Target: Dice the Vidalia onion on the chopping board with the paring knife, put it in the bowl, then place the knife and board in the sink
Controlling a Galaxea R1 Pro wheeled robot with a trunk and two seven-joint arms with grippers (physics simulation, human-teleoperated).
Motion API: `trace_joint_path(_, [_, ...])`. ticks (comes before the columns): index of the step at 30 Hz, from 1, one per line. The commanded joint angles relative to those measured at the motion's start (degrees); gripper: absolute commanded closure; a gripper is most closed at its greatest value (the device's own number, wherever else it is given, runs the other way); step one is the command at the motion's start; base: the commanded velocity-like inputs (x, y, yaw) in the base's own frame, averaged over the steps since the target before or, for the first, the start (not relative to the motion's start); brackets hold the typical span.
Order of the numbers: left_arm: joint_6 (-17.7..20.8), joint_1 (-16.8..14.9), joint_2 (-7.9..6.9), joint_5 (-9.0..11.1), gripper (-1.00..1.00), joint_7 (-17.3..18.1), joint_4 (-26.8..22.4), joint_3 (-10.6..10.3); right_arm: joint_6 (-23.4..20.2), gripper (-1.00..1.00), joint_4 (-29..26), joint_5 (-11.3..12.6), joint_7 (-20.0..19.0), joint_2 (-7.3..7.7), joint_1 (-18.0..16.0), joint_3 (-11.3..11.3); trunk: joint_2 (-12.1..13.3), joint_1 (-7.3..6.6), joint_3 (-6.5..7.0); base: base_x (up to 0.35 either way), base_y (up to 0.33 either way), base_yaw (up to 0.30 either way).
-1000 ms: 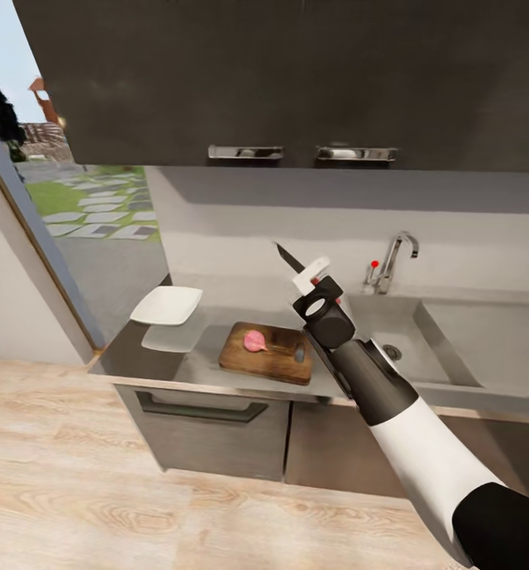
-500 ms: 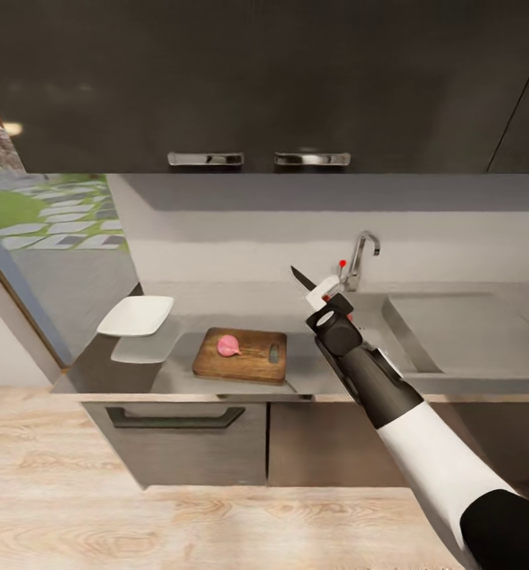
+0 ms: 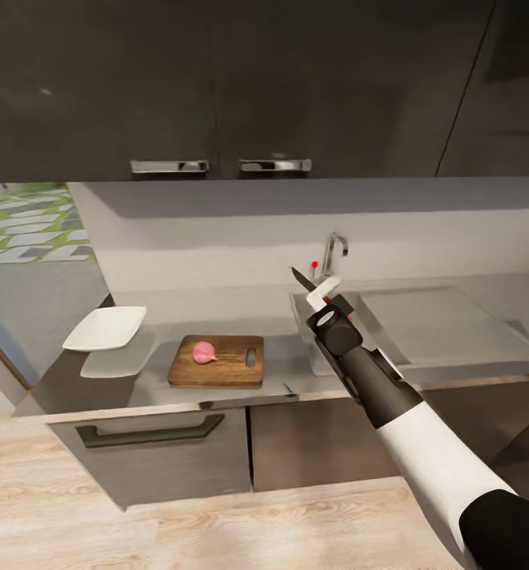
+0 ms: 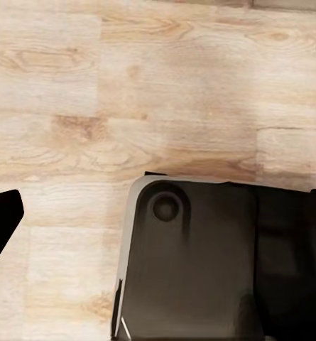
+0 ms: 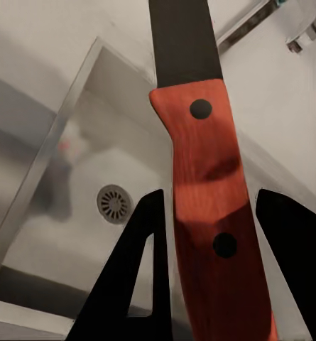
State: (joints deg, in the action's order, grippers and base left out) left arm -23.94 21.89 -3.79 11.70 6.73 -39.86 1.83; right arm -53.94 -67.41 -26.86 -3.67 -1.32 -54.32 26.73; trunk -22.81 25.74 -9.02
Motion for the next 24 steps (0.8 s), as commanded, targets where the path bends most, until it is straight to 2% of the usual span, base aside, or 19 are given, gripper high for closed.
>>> trace_joint_path(1, [0.03,0.0,0.01,0.59,-1.0,0.57,0.02,0.1,-0.29,1.0,-0.01,-0.56,-0.39,-0.04,-0.08,0.07,-0.11,0.05,-0.04,0.069,0.144,-0.213])
trace_joint_path(7, [0.03,0.0,0.01,0.58,-1.0,0.57,0.13,0.1,1.54,1.0,0.06,-0.53,-0.25,-0.31,-0.07,0.24,-0.11,0.05,0.27,0.075,0.221,-0.163])
trace_joint_path(10, [0.03,0.01,0.01,0.6,-1.0,0.57,0.13,0.1,3.51,1.0,0.08,-0.64,0.51,-2.22,-0.07,0.39,-0.11,0.05,0.29,0.011,0.284,-0.024])
trace_joint_path(12, [0.03,0.02,0.01,0.6,-1.0,0.57,0.17,0.1,3.88,1.0,0.08,-0.67,1.71,-4.37,-0.04,0.42,-0.11,0.05,0.3,0.003,0.267,-0.007])
trace_joint_path(14, [0.03,0.0,0.01,0.61,-1.0,0.57,0.17,0.1,4.0,1.0,0.94,-0.6,2.16,-5.31,-0.05,0.42,-0.11,0.05,0.3,0.001,0.135,-0.003])
trace_joint_path(19, [0.03,0.01,0.01,0.61,-1.0,0.57,0.2,0.1,4.62,1.0,5.45,-0.64,2.41,-5.84,0.0,0.43,-0.11,0.05,0.2,0.0,0.026,0.097])
trace_joint_path(24, [0.03,0.03,0.01,0.61,-1.0,0.57,0.14,0.1,5.9,1.0,6.85,-0.72,2.48,-5.96,-0.01,0.71,-0.11,0.05,-0.03,0.0,0.003,0.221])
